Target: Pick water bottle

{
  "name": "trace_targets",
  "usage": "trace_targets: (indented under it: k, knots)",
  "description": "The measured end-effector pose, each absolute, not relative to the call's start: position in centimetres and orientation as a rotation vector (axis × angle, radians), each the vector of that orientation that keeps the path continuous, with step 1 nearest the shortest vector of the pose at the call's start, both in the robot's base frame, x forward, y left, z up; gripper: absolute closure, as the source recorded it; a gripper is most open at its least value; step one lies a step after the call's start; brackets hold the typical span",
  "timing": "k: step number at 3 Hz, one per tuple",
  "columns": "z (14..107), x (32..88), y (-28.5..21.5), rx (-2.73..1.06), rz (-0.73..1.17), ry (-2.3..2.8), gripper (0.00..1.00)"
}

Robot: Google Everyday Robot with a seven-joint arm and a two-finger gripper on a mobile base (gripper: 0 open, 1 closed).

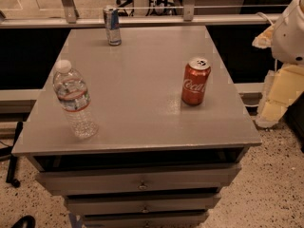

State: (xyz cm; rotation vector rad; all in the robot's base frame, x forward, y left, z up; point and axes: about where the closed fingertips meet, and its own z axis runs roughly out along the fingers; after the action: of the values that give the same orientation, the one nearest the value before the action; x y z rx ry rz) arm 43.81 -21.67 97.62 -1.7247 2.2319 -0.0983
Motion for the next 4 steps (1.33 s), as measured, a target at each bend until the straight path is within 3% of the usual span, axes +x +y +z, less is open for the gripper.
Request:
trace_targets:
  k: [1, 4]
  knots:
    - [97.6, 43.8, -21.6, -1.725, -0.097, 2.229, 0.00]
    - [96.6, 47.4, -5.0, -1.747, 0.240, 1.863, 0.00]
